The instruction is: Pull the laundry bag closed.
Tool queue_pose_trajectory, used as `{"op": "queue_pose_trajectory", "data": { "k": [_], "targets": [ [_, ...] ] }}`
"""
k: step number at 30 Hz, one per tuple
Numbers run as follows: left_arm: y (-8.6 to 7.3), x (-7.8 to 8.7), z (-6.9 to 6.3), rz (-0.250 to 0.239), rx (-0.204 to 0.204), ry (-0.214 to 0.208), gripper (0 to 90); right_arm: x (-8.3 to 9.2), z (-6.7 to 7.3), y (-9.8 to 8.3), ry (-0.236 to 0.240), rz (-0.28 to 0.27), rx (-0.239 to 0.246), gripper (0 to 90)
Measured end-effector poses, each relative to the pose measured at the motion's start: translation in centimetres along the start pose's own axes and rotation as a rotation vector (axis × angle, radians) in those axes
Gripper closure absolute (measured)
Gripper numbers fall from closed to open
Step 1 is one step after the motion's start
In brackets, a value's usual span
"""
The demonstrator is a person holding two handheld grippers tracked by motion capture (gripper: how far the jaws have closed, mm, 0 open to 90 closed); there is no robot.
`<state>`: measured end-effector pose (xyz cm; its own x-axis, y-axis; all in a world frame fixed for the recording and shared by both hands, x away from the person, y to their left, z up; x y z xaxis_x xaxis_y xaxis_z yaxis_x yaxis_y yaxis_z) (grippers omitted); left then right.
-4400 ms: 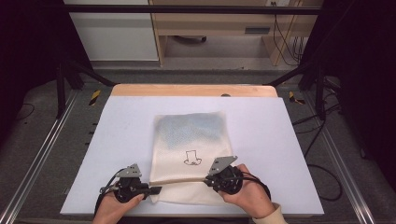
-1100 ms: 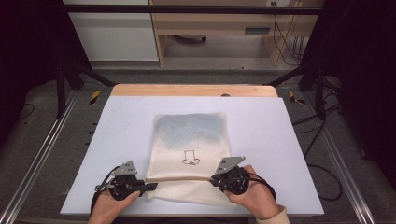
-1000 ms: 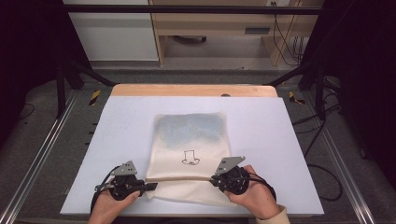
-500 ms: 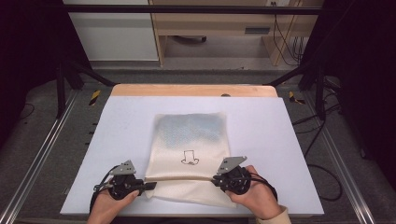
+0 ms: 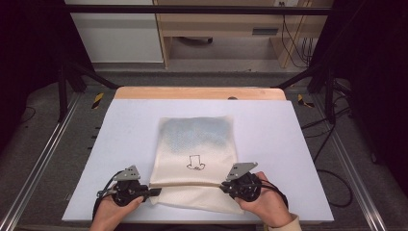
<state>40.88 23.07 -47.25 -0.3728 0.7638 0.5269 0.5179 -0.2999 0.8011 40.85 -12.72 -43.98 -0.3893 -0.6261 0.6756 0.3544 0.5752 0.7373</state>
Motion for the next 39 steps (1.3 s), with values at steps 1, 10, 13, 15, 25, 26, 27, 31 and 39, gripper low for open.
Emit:
{"op": "queue_pose_trajectory", "data": {
  "k": [1,10,13,15,25,26,27,31,39],
  "targets": [
    [0.00,0.00,0.00,0.000,0.000,0.000,82.6,0.00,-0.01,0.00,0.000,0.000,0.000,82.2],
    [0.00,0.00,-0.02,0.000,0.000,-0.001,82.6,0.03,-0.01,-0.03,0.001,0.001,-0.003,82.2],
    [-0.01,0.00,0.02,0.001,0.000,0.000,82.6,0.06,-0.08,-0.08,-0.003,0.007,0.000,82.2],
    [0.00,0.00,0.01,0.000,0.000,0.000,82.7,0.11,-0.13,-0.16,-0.004,0.007,-0.007,82.2],
    [-0.01,-0.02,-0.01,0.001,0.000,0.000,82.7,0.31,-0.28,-0.45,-0.010,0.005,-0.012,82.2],
    [-0.01,-0.03,-0.01,0.001,0.000,-0.001,82.7,0.33,-0.31,-0.51,-0.008,0.003,-0.016,82.2],
    [-0.01,-0.04,-0.02,0.002,-0.001,-0.001,82.6,0.38,-0.34,-0.54,-0.009,0.004,-0.016,82.2],
    [-0.01,-0.02,-0.02,0.001,-0.001,-0.001,82.7,0.44,-0.36,-0.67,-0.013,0.003,-0.022,82.2],
    [-0.01,0.00,-0.03,0.000,-0.001,0.000,82.7,0.71,-0.54,-0.97,-0.017,0.001,-0.026,82.2]
  ]
}}
Point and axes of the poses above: each handheld gripper's, and its own axes: x roughly backward along the jaws, y roughly out of its top, z roughly to its left, the point moved 1 cm from there along -x, roughly forward along the jaws, and after that the axes turned 7 degrees about -z, right-handed, at the moved point
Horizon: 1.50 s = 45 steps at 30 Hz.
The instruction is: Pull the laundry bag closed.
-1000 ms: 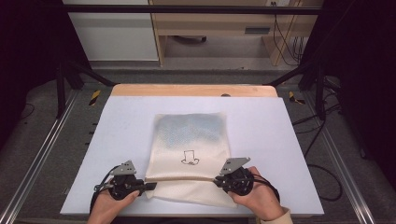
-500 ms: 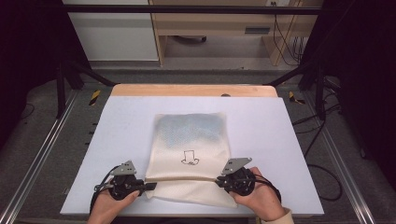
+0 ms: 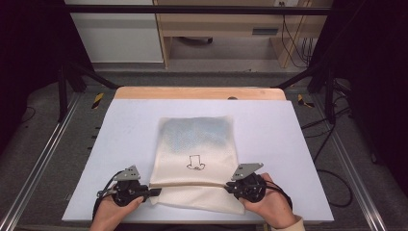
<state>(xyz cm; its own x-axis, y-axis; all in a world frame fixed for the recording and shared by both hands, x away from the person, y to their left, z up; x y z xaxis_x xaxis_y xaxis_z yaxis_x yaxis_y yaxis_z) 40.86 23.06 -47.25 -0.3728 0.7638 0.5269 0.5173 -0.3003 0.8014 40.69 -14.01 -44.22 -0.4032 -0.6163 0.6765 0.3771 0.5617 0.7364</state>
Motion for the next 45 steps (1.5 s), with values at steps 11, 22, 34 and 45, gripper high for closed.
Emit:
{"op": "queue_pose_trajectory", "data": {
  "k": [11,22,34,45],
  "targets": [
    [0.0,0.0,-0.1,-0.004,-0.002,-0.001,82.6,0.4,-0.1,-0.5,-0.020,0.003,-0.012,82.2],
    [0.0,0.0,-0.1,-0.006,-0.006,0.006,82.7,0.6,-0.5,-1.0,-0.035,0.001,-0.028,82.2],
    [0.2,0.0,-0.3,-0.011,-0.014,0.011,82.7,1.3,-0.8,-2.0,-0.061,-0.011,-0.077,82.2],
    [0.2,0.1,-0.3,-0.017,-0.019,0.019,82.7,1.8,-1.3,-2.7,-0.073,-0.014,-0.096,82.2]
  ]
}}
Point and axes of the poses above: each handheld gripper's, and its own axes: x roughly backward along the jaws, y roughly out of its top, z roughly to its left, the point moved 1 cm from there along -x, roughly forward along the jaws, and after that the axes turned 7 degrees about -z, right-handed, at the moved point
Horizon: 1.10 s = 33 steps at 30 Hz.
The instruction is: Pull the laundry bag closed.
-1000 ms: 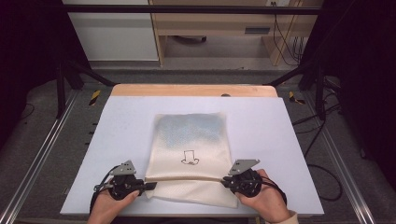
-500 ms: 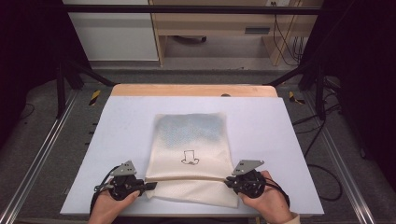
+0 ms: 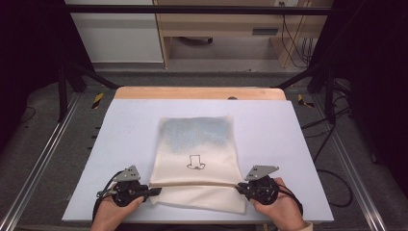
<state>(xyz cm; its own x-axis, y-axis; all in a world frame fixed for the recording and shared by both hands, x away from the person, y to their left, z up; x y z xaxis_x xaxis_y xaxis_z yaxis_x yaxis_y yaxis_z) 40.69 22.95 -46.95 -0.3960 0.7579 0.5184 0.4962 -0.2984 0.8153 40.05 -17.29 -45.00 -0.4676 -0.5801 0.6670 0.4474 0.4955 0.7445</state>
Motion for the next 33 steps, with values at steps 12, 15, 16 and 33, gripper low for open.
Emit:
{"op": "queue_pose_trajectory", "data": {
  "k": [12,15,16,33],
  "targets": [
    [0.15,0.10,0.05,0.005,-0.009,0.000,82.6,0.36,-0.49,-0.77,-0.003,0.001,-0.024,82.2],
    [0.10,-0.03,-0.12,0.011,-0.013,-0.003,82.6,0.35,-0.68,-0.84,-0.007,0.000,-0.029,82.2],
    [0.10,-0.05,-0.16,0.014,-0.015,-0.002,82.6,0.40,-0.69,-0.85,-0.008,0.002,-0.034,82.1],
    [-0.14,-0.14,-0.41,0.050,-0.012,0.031,78.7,-0.41,-0.20,-1.01,-0.012,0.052,-0.022,82.0]
  ]
}}
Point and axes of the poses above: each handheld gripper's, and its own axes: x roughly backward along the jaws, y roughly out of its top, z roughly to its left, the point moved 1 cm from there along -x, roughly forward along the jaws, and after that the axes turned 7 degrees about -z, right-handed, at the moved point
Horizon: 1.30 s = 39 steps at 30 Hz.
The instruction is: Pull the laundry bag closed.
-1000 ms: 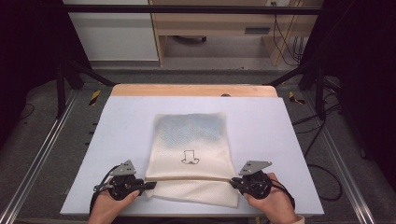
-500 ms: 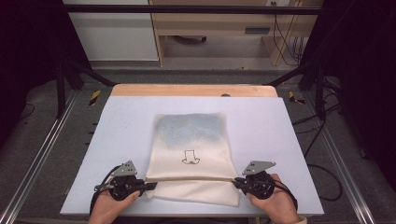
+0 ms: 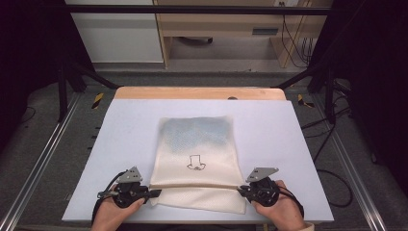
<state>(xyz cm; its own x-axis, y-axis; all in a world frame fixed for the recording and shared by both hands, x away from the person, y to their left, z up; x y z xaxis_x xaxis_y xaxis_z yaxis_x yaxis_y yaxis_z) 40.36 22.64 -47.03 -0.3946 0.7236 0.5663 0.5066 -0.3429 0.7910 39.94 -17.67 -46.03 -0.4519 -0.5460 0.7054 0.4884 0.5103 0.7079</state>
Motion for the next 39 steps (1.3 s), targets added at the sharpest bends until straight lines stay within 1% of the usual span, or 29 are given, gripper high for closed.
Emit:
{"op": "queue_pose_trajectory", "data": {
  "k": [1,2,3,5,7,8,9,10,11,12,13,14,16,17,19,21,22,23,25,27,28,30,32,34,36,38,39],
  "targets": [
    [0.0,0.1,0.0,-0.001,0.002,0.006,76.8,0.0,0.0,0.0,0.000,-0.002,-0.001,81.9],
    [0.0,0.2,-0.1,-0.006,0.007,0.011,71.7,0.0,0.1,0.0,0.000,-0.004,-0.004,81.6],
    [0.0,0.3,-0.1,-0.005,0.004,0.023,67.6,0.0,0.1,0.0,-0.001,-0.012,-0.004,80.8],
    [-0.1,0.8,-0.2,0.001,0.008,0.069,55.0,0.2,0.0,0.1,-0.003,-0.026,-0.017,69.3],
    [0.0,1.3,-0.1,-0.009,0.003,0.110,42.1,0.3,-0.2,0.3,-0.017,-0.039,-0.032,58.7],
    [0.1,1.7,0.1,-0.016,0.006,0.135,38.2,0.3,-0.2,0.5,-0.031,-0.047,-0.034,51.0],
    [0.1,1.8,0.2,-0.020,0.004,0.151,33.0,0.3,-0.4,0.9,-0.045,-0.057,-0.046,42.6],
    [0.3,2.0,0.3,-0.020,0.004,0.164,27.8,0.3,-0.5,1.2,-0.057,-0.066,-0.058,36.7],
    [0.6,2.2,0.4,-0.024,0.005,0.174,24.1,0.3,-0.6,1.6,-0.080,-0.079,-0.072,30.3],
    [0.8,2.4,0.5,-0.031,0.002,0.192,23.2,0.3,-0.7,2.1,-0.101,-0.084,-0.074,26.7],
    [1.2,2.6,0.6,-0.026,-0.008,0.204,20.5,0.4,-0.9,2.6,-0.113,-0.087,-0.070,22.9],
    [1.6,2.8,0.6,-0.014,-0.005,0.210,17.3,0.5,-1.0,3.3,-0.119,-0.082,-0.076,18.1],
    [2.4,3.0,0.9,0.006,-0.017,0.222,16.0,0.7,-1.3,4.6,-0.137,-0.086,-0.084,13.3],
    [2.8,3.0,1.0,0.021,-0.017,0.224,14.4,0.8,-1.4,5.2,-0.143,-0.083,-0.086,11.5],
    [3.7,2.9,1.2,0.050,-0.019,0.237,11.1,0.9,-1.7,6.6,-0.162,-0.081,-0.075,9.5],
    [4.6,3.0,1.5,0.049,-0.024,0.248,11.1,1.0,-1.9,7.7,-0.169,-0.070,-0.064,8.8],
    [5.0,2.9,1.6,0.058,-0.026,0.247,10.2,1.0,-1.9,8.3,-0.169,-0.071,-0.064,8.8],
    [5.6,2.7,1.6,0.077,-0.029,0.242,8.7,1.0,-1.9,8.7,-0.168,-0.072,-0.062,8.7],
    [6.3,2.7,1.6,0.076,-0.044,0.249,8.0,0.8,-1.9,9.5,-0.158,-0.073,-0.059,8.5],
    [7.1,2.5,1.7,0.088,-0.049,0.239,6.9,0.7,-1.9,10.2,-0.160,-0.074,-0.063,8.5],
    [7.4,2.4,1.7,0.094,-0.064,0.237,6.9,0.6,-1.8,10.4,-0.156,-0.076,-0.066,8.5],
    [7.8,2.3,1.8,0.093,-0.066,0.245,6.9,0.4,-1.8,10.7,-0.156,-0.092,-0.063,8.6],
    [8.2,2.3,2.0,0.106,-0.078,0.256,6.5,0.3,-1.7,10.8,-0.150,-0.088,-0.058,8.5],
    [8.4,2.5,2.2,0.107,-0.092,0.271,5.6,0.3,-1.7,10.9,-0.153,-0.091,-0.062,8.5],
    [8.6,2.8,2.4,0.087,-0.097,0.291,5.6,0.3,-1.9,10.8,-0.160,-0.094,-0.064,8.5],
    [8.6,3.1,2.7,0.072,-0.099,0.306,5.4,0.4,-2.2,10.6,-0.159,-0.105,-0.078,8.5],
    [8.5,3.3,2.9,0.062,-0.097,0.320,5.4,0.5,-2.3,10.5,-0.165,-0.111,-0.082,8.6]
  ]
}}
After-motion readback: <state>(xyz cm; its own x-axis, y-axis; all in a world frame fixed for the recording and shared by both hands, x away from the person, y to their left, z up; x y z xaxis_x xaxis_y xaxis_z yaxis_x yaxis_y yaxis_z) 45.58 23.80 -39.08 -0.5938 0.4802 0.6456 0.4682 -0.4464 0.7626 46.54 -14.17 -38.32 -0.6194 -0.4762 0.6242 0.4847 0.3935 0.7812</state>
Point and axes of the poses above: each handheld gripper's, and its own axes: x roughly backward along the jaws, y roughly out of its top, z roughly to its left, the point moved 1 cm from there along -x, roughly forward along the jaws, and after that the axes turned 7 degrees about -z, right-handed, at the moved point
